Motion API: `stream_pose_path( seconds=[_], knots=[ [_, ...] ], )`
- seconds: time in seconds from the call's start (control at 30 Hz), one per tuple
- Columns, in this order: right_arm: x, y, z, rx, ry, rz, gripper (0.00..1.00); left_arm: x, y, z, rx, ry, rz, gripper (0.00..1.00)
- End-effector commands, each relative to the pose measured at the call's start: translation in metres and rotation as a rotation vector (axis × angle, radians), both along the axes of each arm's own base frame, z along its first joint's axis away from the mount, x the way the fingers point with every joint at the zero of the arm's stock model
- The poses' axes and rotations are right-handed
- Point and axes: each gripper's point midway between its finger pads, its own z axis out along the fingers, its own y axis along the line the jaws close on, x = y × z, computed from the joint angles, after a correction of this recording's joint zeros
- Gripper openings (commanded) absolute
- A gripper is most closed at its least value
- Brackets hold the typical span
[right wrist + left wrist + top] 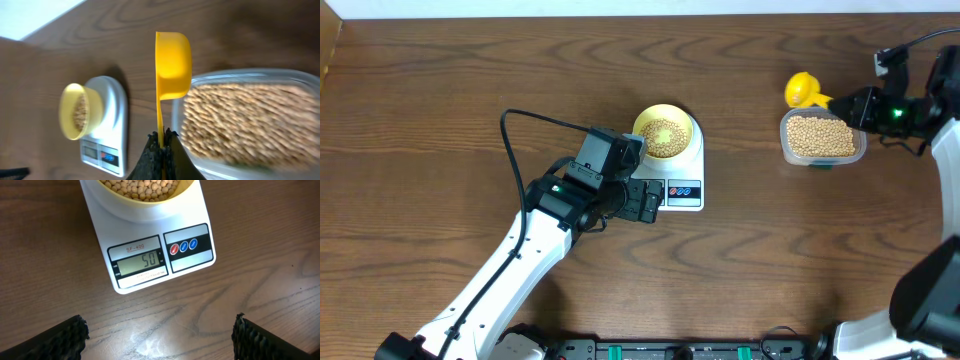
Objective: Scoop item into bowl and weigh 50g on scale
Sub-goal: 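Lower the scoop into the tub and tip chickpeas back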
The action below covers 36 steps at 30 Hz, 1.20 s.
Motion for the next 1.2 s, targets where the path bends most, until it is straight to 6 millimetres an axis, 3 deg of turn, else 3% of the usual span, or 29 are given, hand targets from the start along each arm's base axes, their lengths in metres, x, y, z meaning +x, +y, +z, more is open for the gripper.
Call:
stream_pose_path(
  seconds=[0.0, 0.27, 0.43, 0.77, 0.9, 1.17],
  knots=[
    [-0.012, -0.026, 0.007, -0.183, 0.003, -0.060, 0.01, -0.002, 0.001, 0.001, -0.003, -0.005, -0.006, 0.94],
    [-0.038, -0.031, -0.006, -0.265, 0.121, -0.057, 0.01, -0.002, 0.001, 0.001, -0.003, -0.005, -0.006, 0.94],
    [-0.049, -0.047, -0.018, -0.436, 0.194, -0.067, 0.01, -0.002, 0.001, 0.001, -0.003, -0.005, -0.006, 0.94],
    [-0.044, -0.053, -0.015, -0.801, 0.223, -0.077, 0.01, -0.002, 0.001, 0.001, -0.003, -0.005, -0.006, 0.94],
    [-0.040, -0.044, -0.010, -0.917, 0.206, -0.060, 0.01, -0.002, 0.001, 0.001, -0.003, -0.005, -0.006, 0.94],
    [-0.037, -0.006, -0.010, -0.924, 0.168, 0.026, 0.01, -0.002, 0.001, 0.001, -0.003, -0.005, -0.006, 0.94]
  ],
)
